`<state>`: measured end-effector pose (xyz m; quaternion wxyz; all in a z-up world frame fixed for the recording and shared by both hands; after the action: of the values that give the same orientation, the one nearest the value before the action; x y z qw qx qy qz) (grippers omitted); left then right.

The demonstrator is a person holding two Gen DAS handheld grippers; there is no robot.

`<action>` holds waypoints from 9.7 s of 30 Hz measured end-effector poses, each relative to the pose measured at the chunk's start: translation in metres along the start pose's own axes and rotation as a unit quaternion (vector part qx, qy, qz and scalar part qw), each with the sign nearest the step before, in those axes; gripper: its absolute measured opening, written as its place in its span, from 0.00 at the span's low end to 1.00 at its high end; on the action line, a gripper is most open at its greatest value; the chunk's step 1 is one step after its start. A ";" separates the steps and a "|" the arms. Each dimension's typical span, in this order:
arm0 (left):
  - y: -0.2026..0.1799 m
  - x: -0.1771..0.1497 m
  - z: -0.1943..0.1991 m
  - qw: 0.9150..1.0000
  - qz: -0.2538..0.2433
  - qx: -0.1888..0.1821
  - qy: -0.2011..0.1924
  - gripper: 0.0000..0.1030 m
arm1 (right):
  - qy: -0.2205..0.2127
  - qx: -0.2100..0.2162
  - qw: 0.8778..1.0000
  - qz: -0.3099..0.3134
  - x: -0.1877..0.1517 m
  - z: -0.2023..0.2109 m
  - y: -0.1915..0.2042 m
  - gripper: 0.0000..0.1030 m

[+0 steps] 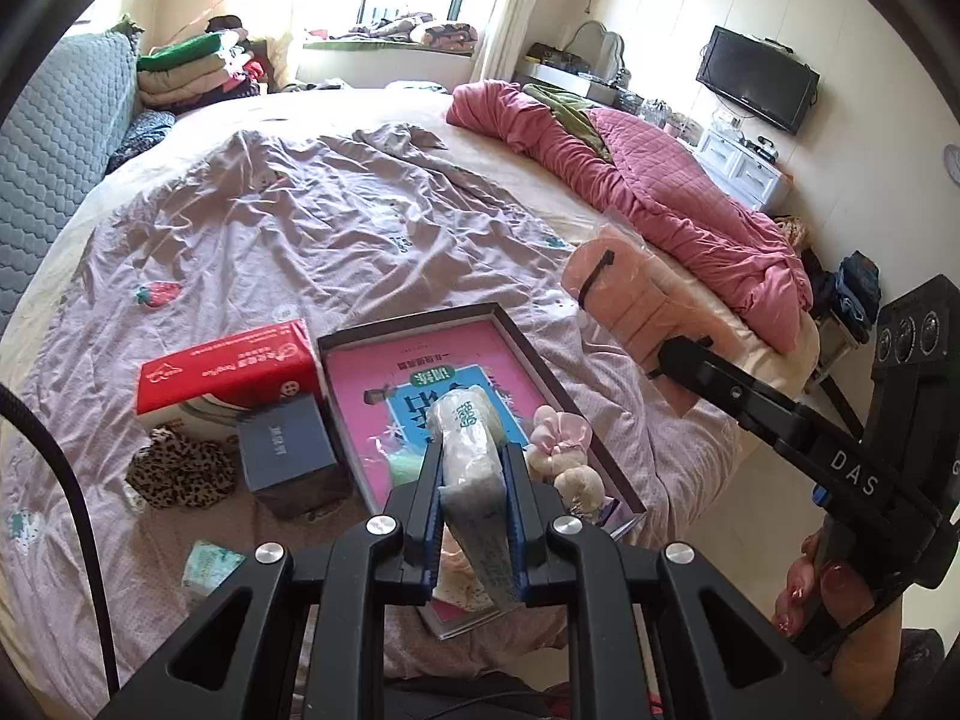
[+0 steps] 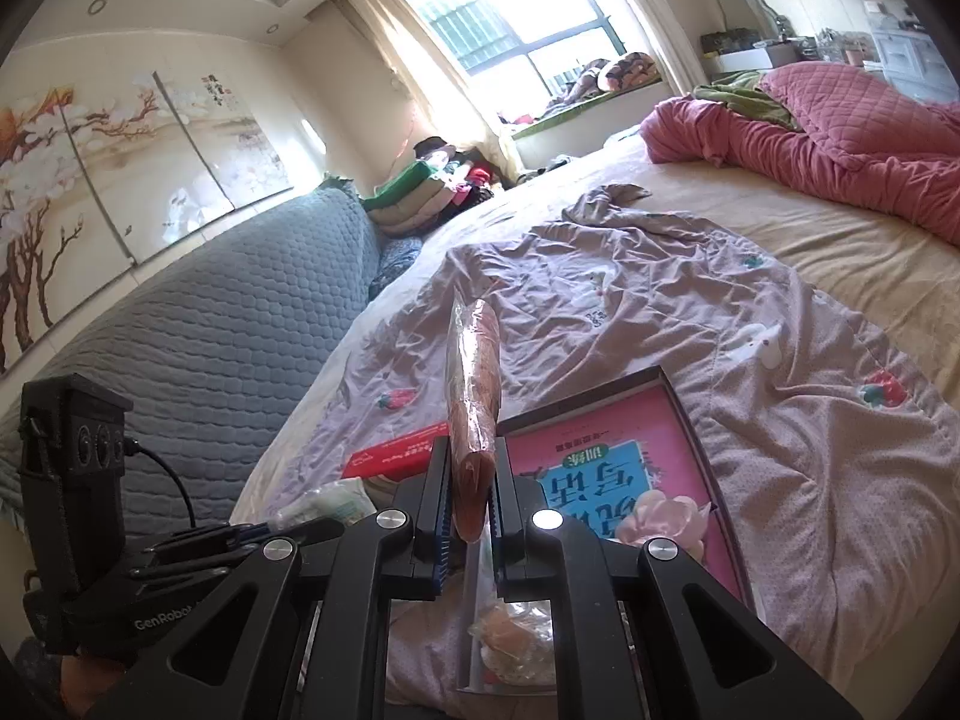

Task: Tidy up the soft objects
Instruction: 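Carry the white tissue pack with the left gripper while the right gripper carries the orange pack to the tray, then open the left gripper over the tray while the right gripper releases the orange pack, then move both open grippers back toward the scrunchie and green tissue pack, then grasp the leopard scrunchie with the left gripper while the right gripper grasps the green tissue pack, then carry the scrunchie with the left gripper while the right gripper carries the green tissue pack over the tray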

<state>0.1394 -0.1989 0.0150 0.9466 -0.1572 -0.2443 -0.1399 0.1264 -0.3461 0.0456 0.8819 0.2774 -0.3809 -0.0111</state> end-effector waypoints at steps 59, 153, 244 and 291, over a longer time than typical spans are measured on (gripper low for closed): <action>0.025 -0.009 -0.159 0.992 0.044 -0.013 0.119 0.21 | 0.159 -0.031 0.984 -0.070 -0.075 -0.109 -0.078 0.15; 0.136 -0.041 0.041 0.987 0.086 0.136 -0.004 0.75 | 0.108 -0.075 0.979 0.155 -0.058 -0.082 0.106 0.74; 0.075 -0.009 -0.013 0.999 0.018 -0.029 0.004 0.05 | 0.112 -0.025 0.990 0.081 -0.032 -0.080 0.026 0.46; 0.019 -0.027 -0.134 0.993 -0.027 -0.003 0.119 0.05 | 0.149 -0.119 0.980 0.050 -0.053 -0.119 -0.084 0.47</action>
<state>0.1792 -0.2257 -0.1142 0.9642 -0.1361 -0.1340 -0.1842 0.1854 -0.3472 -0.0977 0.9550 0.1498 -0.2543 0.0292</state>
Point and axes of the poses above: each gripper's, at about its wrist camera, not at the fingertips, and z roughly against the way its jaws point, y to its left, x to its top, the point moved 9 cm from there along -z, roughly the way its jaws point, and after that the axes turned 8 degrees about y, right-handed, at the moved point
